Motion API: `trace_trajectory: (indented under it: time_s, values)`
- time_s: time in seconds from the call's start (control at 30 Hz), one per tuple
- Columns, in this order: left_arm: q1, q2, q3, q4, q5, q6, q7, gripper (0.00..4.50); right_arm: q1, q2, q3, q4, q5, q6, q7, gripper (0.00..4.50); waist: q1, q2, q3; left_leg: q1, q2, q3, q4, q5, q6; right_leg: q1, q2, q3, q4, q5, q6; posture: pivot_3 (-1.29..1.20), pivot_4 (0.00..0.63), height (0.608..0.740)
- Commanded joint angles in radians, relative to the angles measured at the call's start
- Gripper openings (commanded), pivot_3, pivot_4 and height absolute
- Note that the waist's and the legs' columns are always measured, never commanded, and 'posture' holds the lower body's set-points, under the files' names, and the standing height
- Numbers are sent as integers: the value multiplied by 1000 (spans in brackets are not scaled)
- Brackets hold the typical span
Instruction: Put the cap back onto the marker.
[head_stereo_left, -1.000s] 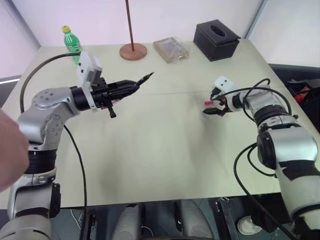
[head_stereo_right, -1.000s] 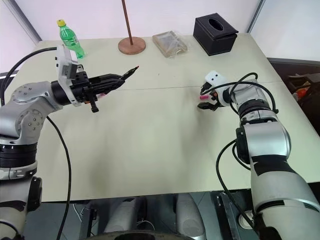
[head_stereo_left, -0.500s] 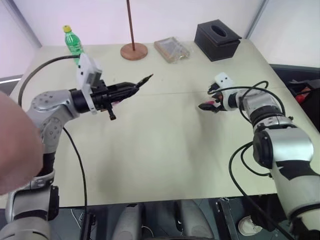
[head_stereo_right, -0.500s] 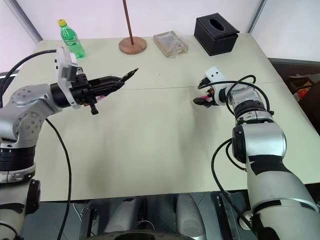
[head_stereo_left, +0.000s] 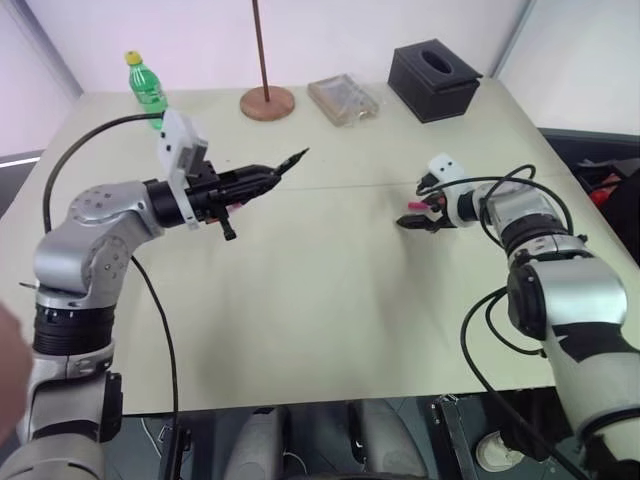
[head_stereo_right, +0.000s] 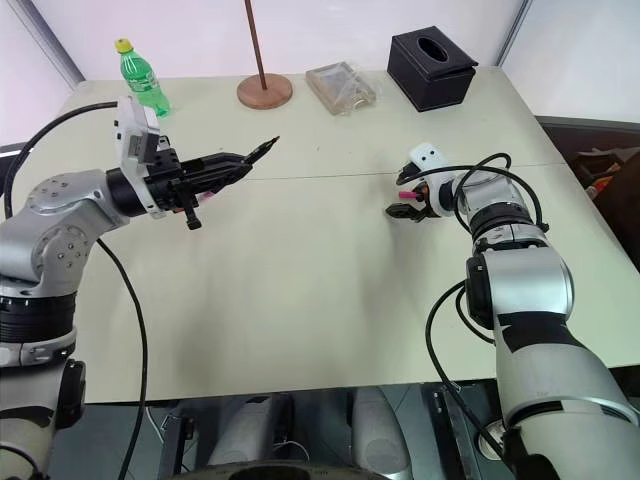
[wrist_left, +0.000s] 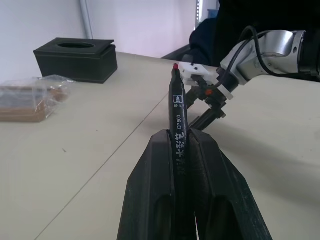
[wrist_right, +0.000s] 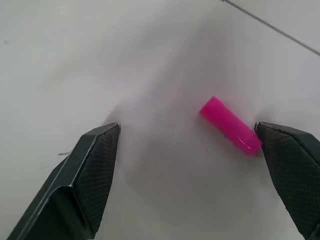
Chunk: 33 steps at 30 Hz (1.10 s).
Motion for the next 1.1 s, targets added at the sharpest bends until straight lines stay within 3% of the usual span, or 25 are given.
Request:
trace_trajectory:
  time_s: [0.03,0.17,0.37,0.57,0.9,1.0,1.1]
  values:
    - [-20,-2,15,-11,0,-26,-1,0,5,17,12,-7,4,1,57,4436,-1,0,0,0,0,0,0,0,0,0,0,0,0,0,0,0,150,740]
    - [-20,-10,11,1,5,-36,-2,0,6,16,14,-13,7,-32,65,4436,-1,0,0,0,0,0,0,0,0,0,0,0,0,0,0,0,150,740]
    - [-38,-26,-3,28,17,-53,-6,0,17,17,-14,-12,20,-76,-104,4436,0,0,0,0,0,0,0,0,0,0,0,0,0,0,0,0,150,740]
    - [-32,-30,-2,24,22,-57,-5,0,19,11,-62,-12,66,-72,-173,4436,1,0,0,0,0,0,0,0,0,0,0,0,0,0,0,0,150,740]
    - [-41,-44,-11,40,29,-67,-5,0,36,-2,-51,-14,55,-55,-106,4436,1,0,0,0,0,0,0,0,0,0,0,0,0,0,0,0,150,740]
    - [-42,-47,-14,44,31,-70,-8,0,35,-3,-55,-14,58,-46,-104,3162,1,0,0,0,0,0,0,0,0,0,0,0,0,0,0,0,150,740]
    - [-45,-47,-13,47,34,-71,-12,0,31,0,-56,-14,59,-38,-99,1515,0,0,0,0,0,0,0,0,0,0,0,0,0,0,0,0,150,740]
